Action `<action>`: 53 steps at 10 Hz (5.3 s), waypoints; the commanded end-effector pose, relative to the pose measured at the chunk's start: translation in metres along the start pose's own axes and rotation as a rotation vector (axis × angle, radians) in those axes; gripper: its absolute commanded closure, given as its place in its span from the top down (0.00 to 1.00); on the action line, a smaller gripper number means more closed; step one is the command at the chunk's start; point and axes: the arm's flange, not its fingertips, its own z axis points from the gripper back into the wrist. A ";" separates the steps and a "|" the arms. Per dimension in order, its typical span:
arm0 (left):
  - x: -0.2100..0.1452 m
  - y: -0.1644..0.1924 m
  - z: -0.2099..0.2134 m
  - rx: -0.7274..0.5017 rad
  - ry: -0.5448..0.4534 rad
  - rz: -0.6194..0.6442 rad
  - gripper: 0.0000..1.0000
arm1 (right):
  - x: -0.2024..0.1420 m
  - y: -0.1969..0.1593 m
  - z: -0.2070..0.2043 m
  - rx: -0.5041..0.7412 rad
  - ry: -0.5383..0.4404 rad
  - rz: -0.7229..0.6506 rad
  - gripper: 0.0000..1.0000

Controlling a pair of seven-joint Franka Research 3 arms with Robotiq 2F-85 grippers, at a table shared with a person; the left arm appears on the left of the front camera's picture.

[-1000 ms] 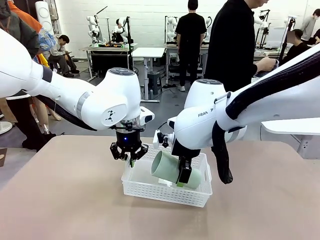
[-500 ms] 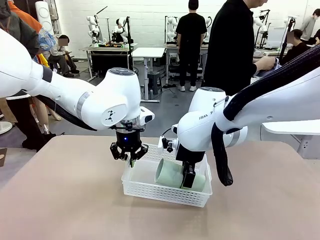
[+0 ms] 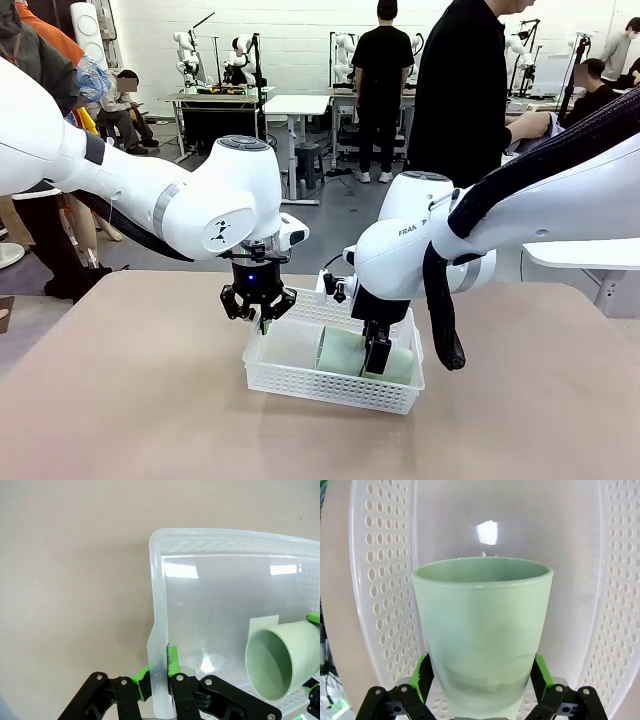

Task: Clean and organize the cups into the basket.
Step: Pick up the Organizing basket and move it to the center of the table, then pick up the Reusable plastic cup from the right side of the table and place it inside the Organizing basket, then pick up the Reusable plastic cup from the right side of the table and stack it inside the Organizing basket in the center of the table.

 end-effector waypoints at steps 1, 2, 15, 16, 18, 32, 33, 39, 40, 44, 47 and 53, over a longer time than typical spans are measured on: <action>0.000 0.000 0.001 0.002 0.001 -0.001 0.00 | -0.006 0.007 0.005 -0.008 -0.028 0.014 1.00; 0.000 0.000 0.001 0.002 0.001 -0.001 0.00 | -0.009 0.013 0.019 -0.041 -0.045 0.026 1.00; 0.000 0.000 0.001 0.002 0.001 -0.001 0.00 | -0.430 -0.017 0.080 0.018 -1.108 -0.032 1.00; 0.000 0.000 0.001 0.002 0.001 -0.001 0.00 | -0.447 -0.011 0.072 0.008 -1.144 -0.062 1.00; 0.000 0.000 0.001 0.002 0.001 -0.001 0.00 | -0.440 -0.002 0.074 0.012 -1.106 -0.057 1.00; 0.000 0.000 0.001 0.002 0.001 -0.001 0.00 | -0.440 -0.002 0.074 0.012 -1.106 -0.057 1.00; 0.000 0.000 0.001 0.002 0.001 -0.001 0.00 | -0.440 -0.002 0.074 0.012 -1.106 -0.057 1.00; 0.000 0.000 0.001 0.002 0.001 -0.001 0.00 | -0.423 -0.019 0.053 0.047 -1.092 -0.081 1.00; 0.000 0.000 0.001 0.002 0.001 -0.001 0.00 | -0.405 -0.030 0.037 0.048 -1.085 -0.084 1.00; 0.000 0.000 0.001 0.002 0.001 -0.001 0.00 | -0.392 -0.039 0.004 0.096 -1.019 -0.070 1.00; 0.000 0.000 0.001 0.002 0.001 -0.001 0.00 | -0.393 -0.043 -0.003 0.104 -1.021 -0.072 1.00; 0.000 0.000 0.001 0.002 0.001 -0.001 0.00 | -0.362 -0.052 -0.028 0.187 -0.974 -0.041 1.00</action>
